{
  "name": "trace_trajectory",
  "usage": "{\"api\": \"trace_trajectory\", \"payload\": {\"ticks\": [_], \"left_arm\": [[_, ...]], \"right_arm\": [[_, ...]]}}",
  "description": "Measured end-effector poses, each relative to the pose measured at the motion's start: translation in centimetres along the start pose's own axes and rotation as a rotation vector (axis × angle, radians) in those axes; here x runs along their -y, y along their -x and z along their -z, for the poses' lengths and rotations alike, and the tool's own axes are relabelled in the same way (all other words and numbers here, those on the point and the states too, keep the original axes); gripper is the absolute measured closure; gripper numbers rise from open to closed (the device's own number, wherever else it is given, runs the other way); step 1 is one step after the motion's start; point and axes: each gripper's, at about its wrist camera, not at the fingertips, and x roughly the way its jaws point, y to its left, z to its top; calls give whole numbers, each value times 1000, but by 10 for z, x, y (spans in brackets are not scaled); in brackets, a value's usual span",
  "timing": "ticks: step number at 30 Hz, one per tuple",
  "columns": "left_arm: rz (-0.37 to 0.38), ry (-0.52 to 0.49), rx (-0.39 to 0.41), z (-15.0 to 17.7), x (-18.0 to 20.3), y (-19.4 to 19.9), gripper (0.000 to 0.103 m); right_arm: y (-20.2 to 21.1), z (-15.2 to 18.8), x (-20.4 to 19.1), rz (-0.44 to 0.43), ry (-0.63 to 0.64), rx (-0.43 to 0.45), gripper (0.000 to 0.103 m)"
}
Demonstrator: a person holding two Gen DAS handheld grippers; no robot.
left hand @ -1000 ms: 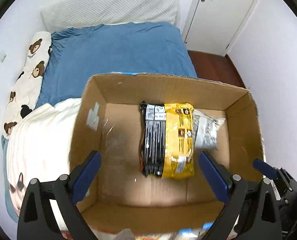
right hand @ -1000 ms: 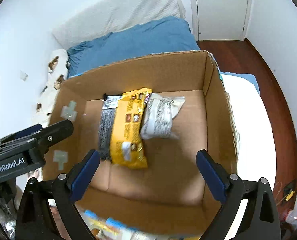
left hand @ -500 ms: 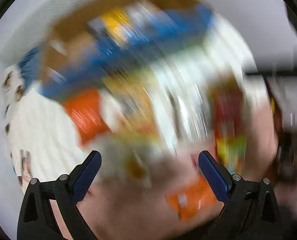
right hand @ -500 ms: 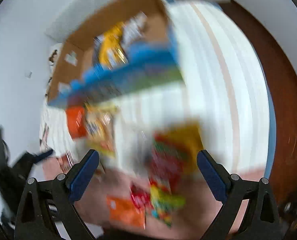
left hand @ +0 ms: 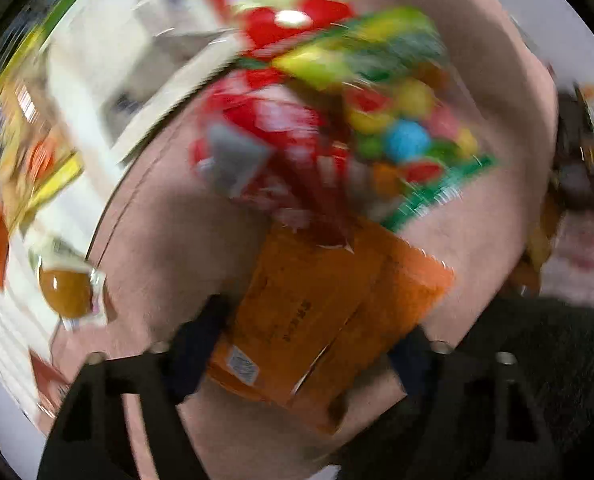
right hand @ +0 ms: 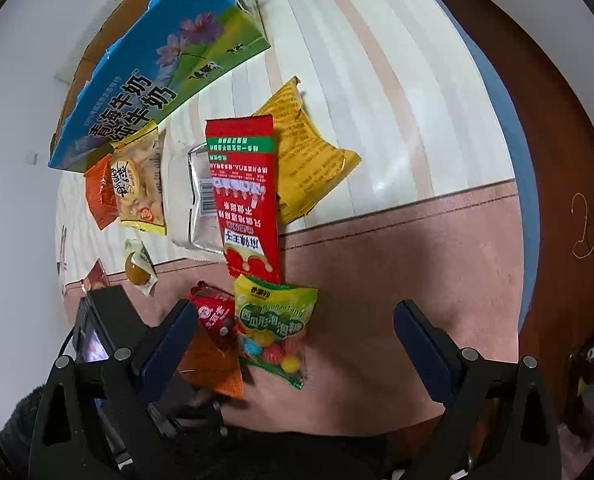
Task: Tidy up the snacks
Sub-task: 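Grasp the orange packet with the left tool while the right tool grasps the green candy bag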
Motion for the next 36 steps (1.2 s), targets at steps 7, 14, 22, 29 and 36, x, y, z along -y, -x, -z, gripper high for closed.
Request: {"api": "trace_trajectory", "payload": {"ticks": [7,14,22,29,36], "left_arm": [[87,654,42,45,-87,9,45],[184,838,43,79,-107,4,43],[176,615,7,63,-77,28,42],[304,703,4,47,-130,9,42],[336,828,25,34,-142,-17,42]], "right_arm": [[-28,7,-17,0,-7,-32,3],[-79,28,-29,26,-49,-101,5],[-89,41,-37,117,93,-102,46],[-91,56,-38,92,148,-169,40],[-93,55,-23,89,44,-146,36]]}}
